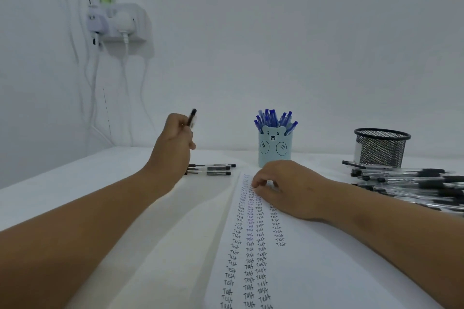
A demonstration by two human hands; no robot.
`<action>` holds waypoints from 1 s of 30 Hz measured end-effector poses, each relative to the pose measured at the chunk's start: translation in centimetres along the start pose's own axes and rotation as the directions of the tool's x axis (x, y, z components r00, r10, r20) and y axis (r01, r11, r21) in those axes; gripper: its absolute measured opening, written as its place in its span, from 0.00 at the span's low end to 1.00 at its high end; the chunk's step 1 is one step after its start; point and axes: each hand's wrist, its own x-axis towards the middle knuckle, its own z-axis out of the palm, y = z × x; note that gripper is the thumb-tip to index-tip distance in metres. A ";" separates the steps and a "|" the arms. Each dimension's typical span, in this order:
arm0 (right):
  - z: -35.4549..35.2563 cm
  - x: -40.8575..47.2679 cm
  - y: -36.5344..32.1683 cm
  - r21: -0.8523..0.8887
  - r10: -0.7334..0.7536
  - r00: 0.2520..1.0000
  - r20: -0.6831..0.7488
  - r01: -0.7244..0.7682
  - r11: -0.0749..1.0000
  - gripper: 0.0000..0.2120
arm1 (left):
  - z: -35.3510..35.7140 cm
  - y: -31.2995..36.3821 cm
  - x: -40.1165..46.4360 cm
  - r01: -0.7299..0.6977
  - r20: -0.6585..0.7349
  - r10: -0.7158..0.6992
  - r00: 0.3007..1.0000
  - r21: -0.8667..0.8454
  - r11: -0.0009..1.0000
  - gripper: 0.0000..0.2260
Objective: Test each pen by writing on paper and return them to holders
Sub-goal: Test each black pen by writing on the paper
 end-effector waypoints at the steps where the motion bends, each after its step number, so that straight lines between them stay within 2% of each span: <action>1: 0.0 -0.1 0.0 -0.010 0.004 1.000 0.008 -0.004 1.000 0.11 | 0.1 0.6 -0.1 0.123 -0.015 -0.128 0.992 -0.208 0.970 0.06; 3: -0.1 -0.4 -0.3 -0.017 0.018 1.000 0.015 -0.018 1.000 0.12 | -0.1 1.9 -0.3 0.344 0.116 -0.339 0.934 -0.556 0.757 0.11; 4: -0.2 -0.5 -0.4 -0.017 0.025 1.000 0.015 -0.025 1.000 0.12 | -0.2 2.3 -0.5 0.421 0.207 -0.383 0.900 -0.640 0.643 0.16; 5: -0.2 -0.5 -0.6 -0.018 0.031 0.999 0.016 -0.031 0.999 0.12 | -0.3 2.5 -0.6 0.472 0.274 -0.399 0.875 -0.671 0.572 0.20; 8: -0.3 -0.6 -0.9 -0.026 0.040 0.999 0.024 -0.039 0.999 0.13 | -0.3 2.5 -1.0 0.536 0.380 -0.386 0.841 -0.689 0.489 0.25; 13: -0.1 -0.7 -0.7 -0.017 0.037 0.999 0.014 -0.037 0.999 0.13 | 0.0 2.7 -1.5 0.554 0.430 -0.363 0.827 -0.735 0.391 0.20; 19: -0.2 -0.7 -0.7 -0.006 0.036 0.999 0.012 -0.036 0.999 0.12 | 0.1 3.0 -1.4 0.527 0.411 -0.355 0.840 -0.773 0.353 0.18; 23: -0.1 -0.7 -0.7 -0.007 0.031 0.999 0.011 -0.031 0.999 0.12 | 0.2 3.1 -1.5 0.517 0.395 -0.353 0.848 -0.761 0.391 0.15; 27: -0.3 -0.8 -0.9 -0.011 0.036 0.999 0.021 -0.036 0.999 0.13 | 0.2 3.2 -1.6 0.493 0.369 -0.343 0.864 -0.762 0.421 0.17; 30: -0.5 -0.9 -1.0 -0.011 0.066 0.998 0.015 -0.066 0.998 0.14 | 0.2 3.2 -1.4 0.492 0.346 -0.357 0.868 -0.701 0.517 0.18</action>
